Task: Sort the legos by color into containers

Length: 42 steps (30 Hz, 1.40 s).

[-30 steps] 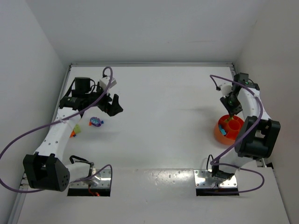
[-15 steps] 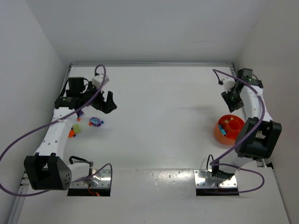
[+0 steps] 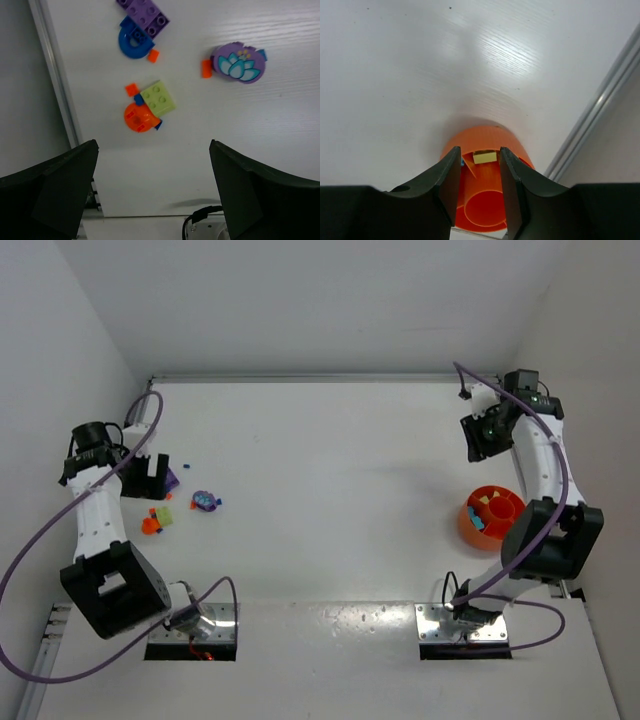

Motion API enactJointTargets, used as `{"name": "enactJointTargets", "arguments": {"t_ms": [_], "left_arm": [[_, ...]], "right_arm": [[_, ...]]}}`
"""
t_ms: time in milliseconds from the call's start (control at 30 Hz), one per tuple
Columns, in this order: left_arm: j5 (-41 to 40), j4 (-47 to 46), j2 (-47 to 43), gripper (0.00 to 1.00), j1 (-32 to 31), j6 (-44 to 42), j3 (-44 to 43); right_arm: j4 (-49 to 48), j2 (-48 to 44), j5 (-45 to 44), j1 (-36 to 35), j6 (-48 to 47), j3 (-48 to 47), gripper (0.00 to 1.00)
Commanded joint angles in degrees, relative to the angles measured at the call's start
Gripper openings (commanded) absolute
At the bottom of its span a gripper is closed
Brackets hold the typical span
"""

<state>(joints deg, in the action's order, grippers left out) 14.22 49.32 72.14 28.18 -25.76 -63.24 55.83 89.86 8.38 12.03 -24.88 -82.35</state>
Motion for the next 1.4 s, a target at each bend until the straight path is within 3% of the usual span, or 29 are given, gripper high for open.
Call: {"name": "enactJointTargets", "arguments": {"t_ms": [0, 67, 200, 333, 400, 500, 600, 633, 667, 800, 1133, 1367], "left_arm": [[-6.8, 1.3, 2.3, 1.0, 0.6, -0.2, -0.6], [-6.1, -0.1, 3.6, 1.0, 1.7, 1.8, 0.0], [-4.7, -3.7, 4.2, 1.0, 1.7, 7.5, 3.7], [-11.0, -9.1, 5.6, 1.0, 0.2, 13.1, 6.7], [-10.2, -9.7, 7.2, 1.0, 0.2, 14.5, 7.3], [-7.5, -10.3, 10.1, 1.0, 0.2, 16.2, 8.0], [-7.5, -11.4, 12.1, 0.9, -1.2, 17.8, 8.6], [-8.3, -11.9, 12.9, 0.78, -1.9, 19.1, 8.6], [-8.3, -13.1, 12.9, 0.74, -1.9, 19.1, 8.6], [-11.8, -14.9, 13.6, 0.63, -4.3, 21.1, 8.6], [-18.7, -17.5, 17.8, 0.63, -6.7, 23.7, 9.1], [-19.2, -17.5, 19.4, 0.67, -6.7, 24.8, 9.1]], "right_arm": [[0.1, 2.3, 4.0, -1.6, 2.8, -1.8, 0.38], [-0.5, 3.7, 4.5, -2.2, 3.3, -1.9, 0.44], [-0.5, 4.9, 3.8, -3.3, 3.9, -3.3, 0.45], [-0.5, 5.4, 2.3, -3.3, 3.9, -3.3, 0.47], [-0.5, 5.4, 1.7, -3.9, 3.9, -3.3, 0.47], [-1.0, 5.4, 1.1, -3.9, 3.9, -2.7, 0.6], [-1.0, 5.4, 0.5, -3.9, 3.9, -2.7, 0.61], [-1.0, 5.4, 0.5, -3.9, 3.9, -2.7, 0.61], [-1.0, 5.4, 0.5, -3.9, 3.9, -2.2, 0.61], [-1.0, 5.4, 0.5, -3.9, 3.9, -2.2, 0.61], [-1.5, 5.9, 0.5, -3.9, 3.9, -2.2, 0.61], [-1.5, 6.5, 0.5, -3.9, 3.9, -2.2, 0.61]]}}
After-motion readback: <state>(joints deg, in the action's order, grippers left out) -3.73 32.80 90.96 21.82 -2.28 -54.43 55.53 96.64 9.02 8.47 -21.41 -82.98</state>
